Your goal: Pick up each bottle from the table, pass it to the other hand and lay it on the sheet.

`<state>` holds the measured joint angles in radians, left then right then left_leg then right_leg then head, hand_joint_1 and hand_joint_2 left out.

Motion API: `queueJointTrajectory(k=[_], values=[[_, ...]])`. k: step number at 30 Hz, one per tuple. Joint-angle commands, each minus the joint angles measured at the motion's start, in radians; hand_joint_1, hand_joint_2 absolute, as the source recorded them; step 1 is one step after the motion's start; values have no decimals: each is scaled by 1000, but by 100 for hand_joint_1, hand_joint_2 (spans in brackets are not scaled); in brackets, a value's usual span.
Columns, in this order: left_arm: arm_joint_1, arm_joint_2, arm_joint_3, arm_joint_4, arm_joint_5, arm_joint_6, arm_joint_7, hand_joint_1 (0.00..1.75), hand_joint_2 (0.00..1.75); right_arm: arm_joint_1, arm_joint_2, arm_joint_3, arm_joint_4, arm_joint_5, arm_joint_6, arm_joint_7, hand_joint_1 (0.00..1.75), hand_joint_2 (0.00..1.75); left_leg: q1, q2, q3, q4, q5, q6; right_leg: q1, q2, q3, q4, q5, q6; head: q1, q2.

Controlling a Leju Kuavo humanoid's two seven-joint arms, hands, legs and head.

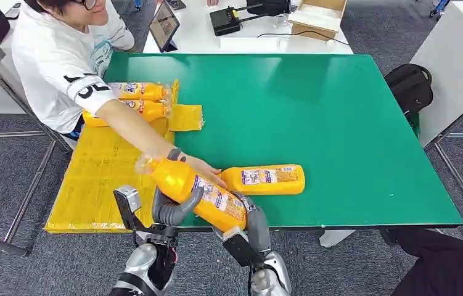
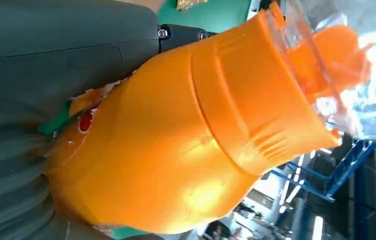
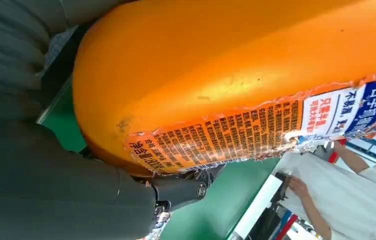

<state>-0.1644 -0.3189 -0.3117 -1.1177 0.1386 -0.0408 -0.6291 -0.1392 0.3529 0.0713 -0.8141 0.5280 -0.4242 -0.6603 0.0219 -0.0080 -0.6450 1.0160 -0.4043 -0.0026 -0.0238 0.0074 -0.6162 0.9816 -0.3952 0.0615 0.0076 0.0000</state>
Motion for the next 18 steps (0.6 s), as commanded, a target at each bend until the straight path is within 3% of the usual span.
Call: queueJointTrajectory(k=[1, 18], values=[[-30, -27, -53, 42, -141, 22, -22, 175, 175, -39, -7, 9, 37, -14, 17, -16, 175, 175, 0, 0, 6, 0, -3, 2, 1, -2, 6, 0, -3, -3, 0, 0], [-41, -19, -70, 57, -179, -42, -1, 175, 175, -43, -4, 19, 29, -2, -5, -10, 175, 175, 0, 0, 3, 0, -1, 1, 0, -1, 3, 0, -1, -2, 0, 0]])
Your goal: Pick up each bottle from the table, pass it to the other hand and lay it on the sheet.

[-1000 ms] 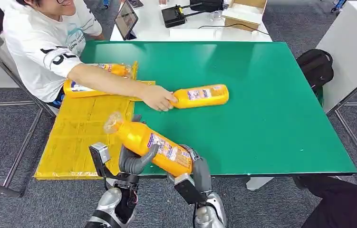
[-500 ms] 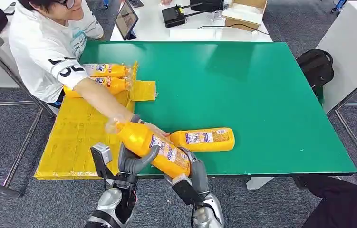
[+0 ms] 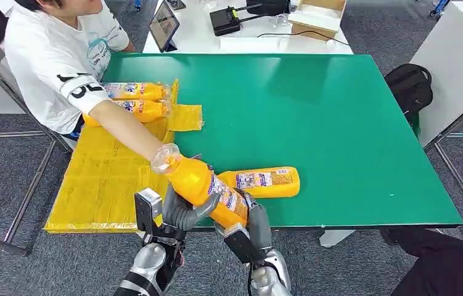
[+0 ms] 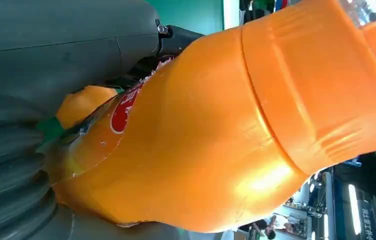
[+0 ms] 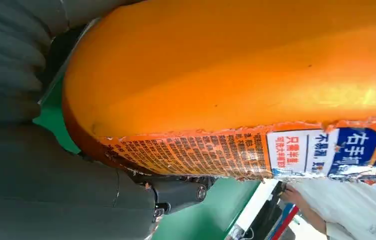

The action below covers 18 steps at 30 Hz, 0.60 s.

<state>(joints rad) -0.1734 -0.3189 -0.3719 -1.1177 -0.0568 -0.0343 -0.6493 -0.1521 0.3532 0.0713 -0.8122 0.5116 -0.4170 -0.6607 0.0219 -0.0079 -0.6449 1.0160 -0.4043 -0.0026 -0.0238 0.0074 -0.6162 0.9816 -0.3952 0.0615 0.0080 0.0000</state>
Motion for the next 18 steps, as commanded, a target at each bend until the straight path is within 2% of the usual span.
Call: queueJointTrajectory(k=[1, 8, 9, 10, 11, 12, 16, 17, 18], values=[[-32, -22, -2, 56, 38, -77, 25, 175, 175, -31, -5, 22, 30, 15, -13, -7, 175, 175, 0, 0, 6, 0, -3, 2, 1, -1, 6, 0, -3, -3, 0, 0], [-34, -28, 6, 55, 18, -40, 20, 175, 175, -28, -4, 39, 44, 6, -16, -12, 175, 175, 0, 0, 2, 0, -1, 1, 0, -1, 2, 0, -1, -2, 0, 0], [-37, -30, 15, 48, 12, -18, 11, 175, 175, -29, -4, 41, 42, 0, -3, -14, 17, 175, 0, 0, 6, 0, -3, 1, 1, -1, 6, 0, -3, -3, 0, 0], [-40, -30, 20, 40, 5, 0, 7, 175, 175, -29, -4, 44, 36, -8, 6, -18, 0, 175, 0, 0, 3, 0, -2, 1, 1, -1, 3, 0, -1, -2, 0, 0], [-44, -30, 25, 26, 0, 19, 1, 175, 175, -28, -4, 49, 28, -19, 22, -24, 0, 175, 0, 0, 4, 0, -2, 1, 1, -1, 4, 0, -2, -3, 0, 0], [-54, -29, 32, 10, 2, 25, 1, 175, 175, -28, -4, 60, 10, -26, 26, -37, 0, 0, 0, 0, 2, 0, -1, 1, 1, -1, 2, 0, -1, -2, 0, 0], [-122, 8, 97, -106, 26, 72, -2, 175, 175, -43, -5, 137, -24, -42, 71, -37, 0, 0, 1, 1, 4, 2, -3, 1, 2, -1, 4, 2, -3, -4, 0, 0], [-136, 19, 110, -135, 40, 66, 26, 175, 175, -50, -4, 149, -16, -51, 66, -37, 0, 0, 1, 1, 0, 2, -1, 1, 1, 0, 0, 2, -1, -3, 0, 0], [-140, 22, 118, -149, 45, 61, 43, 175, 175, -55, -4, 157, -9, -58, 60, -37, 0, 0, 1, 1, 2, 3, -3, 1, 1, 0, 2, 3, -2, -4, 0, 0]])
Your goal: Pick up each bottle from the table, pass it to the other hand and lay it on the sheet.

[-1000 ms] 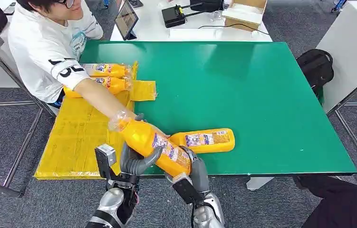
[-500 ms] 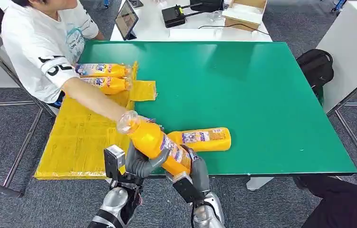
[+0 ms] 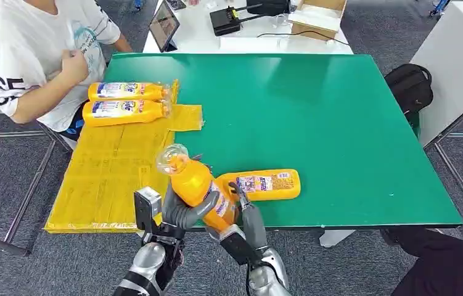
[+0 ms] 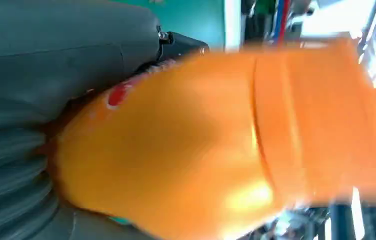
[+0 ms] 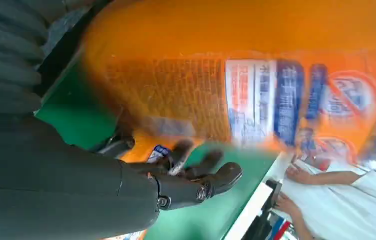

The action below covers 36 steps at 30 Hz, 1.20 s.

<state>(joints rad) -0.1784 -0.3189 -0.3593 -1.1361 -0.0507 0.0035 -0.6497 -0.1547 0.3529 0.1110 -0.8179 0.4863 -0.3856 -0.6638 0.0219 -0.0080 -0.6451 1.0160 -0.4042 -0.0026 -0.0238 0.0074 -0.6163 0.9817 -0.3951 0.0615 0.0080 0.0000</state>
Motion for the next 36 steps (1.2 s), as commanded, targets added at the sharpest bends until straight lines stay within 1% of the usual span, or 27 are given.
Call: queueJointTrajectory(k=[1, 4, 5, 6, 9, 10, 11, 12, 13, 14, 15, 16, 18, 19, 20, 21, 22, 23, 24, 25, 26, 28, 29, 31, 32, 33, 36], values=[[-146, 24, 120, -143, 32, 39, 37, 175, 175, -58, -4, 130, -2, -47, 46, -34, 0, 0, 1, 2, 1, 2, -2, 1, 1, 1, 0, 2, -1, -3, 0, 0], [-198, 32, 158, -150, 36, 63, 50, 175, 175, -70, -4, 162, 4, -70, 44, -34, 0, 0, 0, 3, 4, 1, -2, 1, 1, 1, 3, 2, -1, -4, 0, 0], [-206, 32, 167, -150, 39, 71, 55, 175, 175, -71, -4, 168, 5, -79, 45, -34, 0, 0, 0, 2, 2, 1, -1, 1, 1, 1, 1, 1, 0, -3, 0, 0], [-210, 33, 170, -150, 40, 72, 57, 175, 175, -72, -4, 170, 6, -80, 44, -34, 0, 0, 0, 4, 4, 1, -2, 1, 1, 2, 4, 2, -1, -4, 1, 0], [-206, 31, 167, -147, 39, 70, 55, 175, 175, -71, -6, 170, 4, -81, 44, -34, 0, 0, 0, 2, 3, 0, 0, 1, 1, 1, 3, 0, 0, -2, 1, 0], [-206, 31, 167, -147, 39, 70, 55, 175, 175, -71, -6, 170, 4, -81, 44, -34, 0, 0, 0, 3, 6, 0, -2, 1, 1, 1, 5, 0, -1, -3, 0, 0], [-206, 31, 167, -147, 39, 70, 55, 175, 175, -71, -6, 170, 4, -81, 44, -34, 0, 0, 0, 2, 4, 0, -1, 1, 1, 1, 4, 0, -1, -2, 1, 0], [-202, 30, 165, -146, 39, 70, 54, 175, 175, -71, -7, 170, 4, -82, 44, -34, 0, 0, 0, 2, 6, 0, -2, 1, 1, 1, 6, 0, -2, -3, 0, 0], [-208, 27, 174, -145, 42, 85, 50, 175, 175, -72, -8, 174, 7, -81, 45, -34, 0, 0, 0, 2, 4, 0, -1, 1, 0, 1, 4, 0, -1, -2, 0, 0], [-218, 27, 186, -147, 29, 119, 38, 175, 175, -76, -8, 179, 11, -82, 49, -34, 0, 0, 0, 3, 6, 0, -2, 1, 1, 1, 6, 1, -2, -3, 1, 0], [-231, 31, 197, -143, 18, 147, 33, 175, 175, -76, -8, 184, 9, -86, 47, -34, 0, 0, 0, 2, 3, 0, -1, 1, 1, 1, 4, 1, -1, -2, 1, 0], [-248, 41, 215, -135, -17, 198, 27, 175, 175, -73, -11, 200, -14, -101, 45, -34, 0, 0, 0, 2, 5, 1, -2, 1, 1, 1, 5, 1, -2, -3, 0, 0], [-273, 52, 249, -94, -104, 298, 14, 175, 175, -60, -22, 230, -79, -151, 15, -34, 0, 0, 0, 3, 4, 1, -1, 1, 1, 2, 3, 2, -1, -3, 0, 0], [-286, 58, 276, -49, -187, 384, -7, 175, 175, -46, -31, 245, -144, -189, -14, -34, 0, 0, 0, 3, 5, 1, -2, 1, 1, 2, 5, 2, -2, -4, 0, 0], [-295, 67, 290, -6, -257, 456, -14, 175, 175, -32, -36, 246, -198, -216, -25, -34, 0, 0, 0, 2, 3, 0, 0, 0, 1, 1, 2, 1, 0, -3, 1, 0], [-306, 76, 320, 67, -351, 569, -48, 175, 175, -8, -46, 249, -275, -236, -47, -34, 0, 0, 0, 2, 5, 0, -1, 1, 1, 1, 4, 1, -1, -4, 0, 0], [-321, 94, 324, 133, -422, 630, -48, 175, 175, 11, -55, 253, -340, -254, -72, -34, 0, 0, 0, 1, 3, -1, 0, 0, 0, 0, 3, 0, 0, -2, 1, 0], [-332, 94, 375, 174, -514, 695, -48, 175, 175, 26, -64, 257, -398, -271, -85, -34, 0, 0, 0, 1, 6, -2, 0, 1, 0, 0, 6, 0, -1, -4, 0, 0], [-348, 72, 518, 218, -716, 695, -48, 175, 175, 48, -74, 261, -481, -288, -113, -34, 0, 0, -1, 1, 5, -2, 0, 1, 0, -1, 5, 0, -1, -2, 1, 0], [-354, 48, 603, 218, -809, 695, -48, 175, 175, 63, -82, 263, -539, -296, -136, -34, 0, 0, -1, 1, 6, -2, 0, 1, 0, 0, 6, -1, -1, -3, 0, 0], [-370, 40, 697, 241, -926, 695, -48, 175, 175, 77, -89, 266, -591, -300, -156, -34, 0, 0, 0, 3, 8, -1, -1, 1, 0, 2, 6, 0, -1, -4, 1, 0], [-376, 26, 762, 215, -1026, 695, -48, 175, 175, 95, -94, 263, -640, -305, -161, -34, 0, 0, 0, 3, 6, 0, -2, 1, 1, 2, 5, 1, -2, -3, 1, 0], [-392, 23, 806, 255, -1039, 695, -48, 175, 175, 103, -95, 264, -669, -313, -167, -34, 0, 0, 0, 2, 4, 0, 0, 1, 0, 1, 3, 0, -1, -2, 1, 0], [-409, 43, 811, 319, -959, 695, -48, 175, 175, 116, -99, 263, -714, -318, -177, -34, 0, 0, 0, 2, 7, 0, -2, 1, 1, 1, 6, 0, -2, -3, 0, 0], [-406, 41, 827, 311, -985, 695, -48, 175, 175, 120, -100, 262, -724, -325, -174, -34, 0, 0, 0, 2, 4, 0, 0, 1, 0, 0, 3, 0, -1, -2, 1, 0], [-414, 39, 839, 338, -991, 695, -48, 175, 175, 123, -99, 255, -733, -332, -173, -34, 0, 0, 0, 2, 6, 0, -1, 1, 1, -1, 5, 0, -2, -3, 0, 0], [-414, 39, 839, 338, -991, 695, -48, 175, 175, 123, -99, 255, -733, -332, -173, -34, 0, 0, 0, 1, 4, 0, 0, 0, 1, -2, 3, 0, -1, -2, 1, 0]])
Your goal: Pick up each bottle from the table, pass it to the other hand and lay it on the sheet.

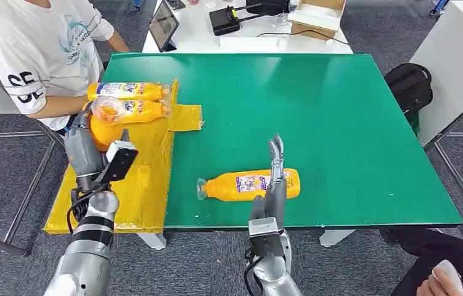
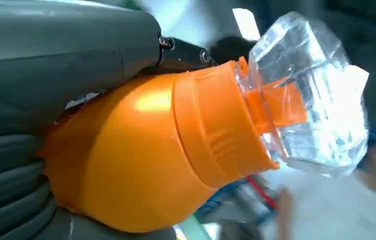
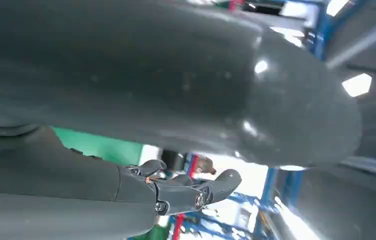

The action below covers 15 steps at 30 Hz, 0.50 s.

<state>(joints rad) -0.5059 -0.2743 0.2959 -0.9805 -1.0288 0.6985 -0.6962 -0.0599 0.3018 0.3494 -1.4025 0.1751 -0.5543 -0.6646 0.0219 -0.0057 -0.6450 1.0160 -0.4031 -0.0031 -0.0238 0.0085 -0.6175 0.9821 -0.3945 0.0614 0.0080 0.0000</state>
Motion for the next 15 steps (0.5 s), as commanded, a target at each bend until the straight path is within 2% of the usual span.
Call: queueJointTrajectory(k=[1, 6, 7, 10, 12, 15], values=[[-86, -5, 184, 182, -13, 0, -2, 175, 175, 28, -48, 17, -148, -20, -4, -34, 0, 0, 0, -2, 5, 0, -2, 1, 1, -3, 6, 0, -3, -3, 0, 0], [-85, -2, 181, 215, 5, 0, -2, 175, 175, 26, -51, 18, -151, -30, -8, -34, 0, 0, 0, -1, 4, 0, -2, 1, 1, -2, 5, 0, -2, -3, 0, 0], [-72, 4, 170, 244, -44, 0, -2, 175, 175, 27, -48, 7, -154, -43, -1, -34, 0, 0, 0, -1, 3, -1, -1, 1, 0, -2, 4, -1, -1, -2, 1, 0], [-25, -29, 244, 212, -312, 0, -2, 175, 175, 18, -42, -4, -140, -46, 20, -34, 0, 0, -1, 1, 6, -2, -2, 1, 0, -1, 6, -1, -2, -2, 1, 0], [2, -27, 227, 177, -466, 0, 68, 175, 175, 8, -40, 1, -117, -47, 32, -34, 0, 0, 0, 1, 7, -2, -2, 1, 0, 0, 7, -2, -2, -3, 1, 0], [2, -27, 227, 177, -466, 0, 68, 175, 175, 8, -40, 1, -117, -47, 32, -34, 0, 0, 0, 3, 8, -2, -3, 2, 1, 1, 8, -2, -2, -3, 0, 0]])
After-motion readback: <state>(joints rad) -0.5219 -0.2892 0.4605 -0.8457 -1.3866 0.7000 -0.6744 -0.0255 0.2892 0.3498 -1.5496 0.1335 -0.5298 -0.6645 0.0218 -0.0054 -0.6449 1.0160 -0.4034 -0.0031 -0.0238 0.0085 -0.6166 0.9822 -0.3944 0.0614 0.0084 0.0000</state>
